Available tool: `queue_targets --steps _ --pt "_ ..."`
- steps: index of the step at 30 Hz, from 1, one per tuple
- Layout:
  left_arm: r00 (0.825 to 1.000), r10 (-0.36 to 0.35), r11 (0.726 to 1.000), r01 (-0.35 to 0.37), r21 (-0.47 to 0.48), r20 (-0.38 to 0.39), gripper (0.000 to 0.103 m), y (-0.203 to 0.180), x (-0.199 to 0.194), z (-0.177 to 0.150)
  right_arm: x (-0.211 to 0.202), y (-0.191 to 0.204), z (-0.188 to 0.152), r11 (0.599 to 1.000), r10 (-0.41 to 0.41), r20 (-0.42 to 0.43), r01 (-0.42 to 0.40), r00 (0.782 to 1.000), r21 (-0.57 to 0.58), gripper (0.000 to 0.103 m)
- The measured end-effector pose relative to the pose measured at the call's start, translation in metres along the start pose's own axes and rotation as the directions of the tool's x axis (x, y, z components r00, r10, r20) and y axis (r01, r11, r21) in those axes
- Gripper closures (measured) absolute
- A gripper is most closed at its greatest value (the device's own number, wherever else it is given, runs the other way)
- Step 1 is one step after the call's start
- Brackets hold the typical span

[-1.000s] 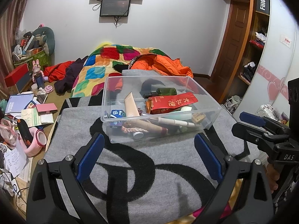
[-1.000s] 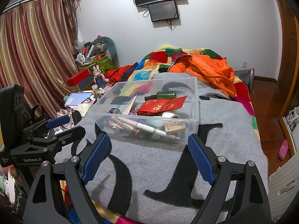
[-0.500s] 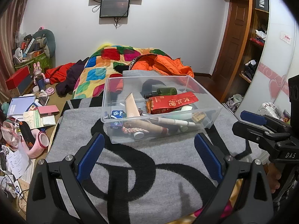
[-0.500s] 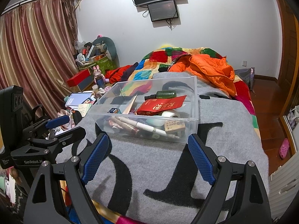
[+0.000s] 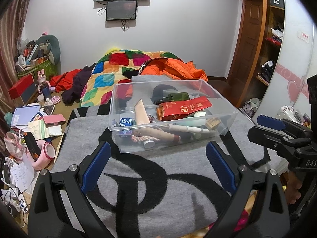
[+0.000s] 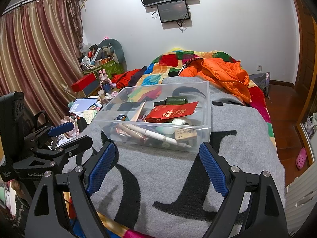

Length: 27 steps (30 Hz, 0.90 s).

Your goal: Organize objects

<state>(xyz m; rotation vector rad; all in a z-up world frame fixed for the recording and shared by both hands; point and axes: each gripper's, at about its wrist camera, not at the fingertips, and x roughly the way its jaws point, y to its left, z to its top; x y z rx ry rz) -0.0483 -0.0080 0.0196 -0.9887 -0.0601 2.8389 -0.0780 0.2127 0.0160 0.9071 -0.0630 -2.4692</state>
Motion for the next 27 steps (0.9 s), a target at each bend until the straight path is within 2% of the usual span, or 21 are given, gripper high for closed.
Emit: queue_targets --steps 12,27 --pt "1.0 -0.008 1.0 0.009 0.014 -0.016 0.005 -0.0038 0.0014 -0.0026 -0.0062 0.0029 0.0009 1.0 0.001 0.016 -0.001 1.0 0.0 0.018" --pt "1.0 -0.001 1.0 0.001 -0.002 0.01 0.005 -0.0014 -0.0046 -0.0029 -0.0051 0.0034 0.0003 1.0 0.011 0.006 -0.011 1.0 0.011 0.018"
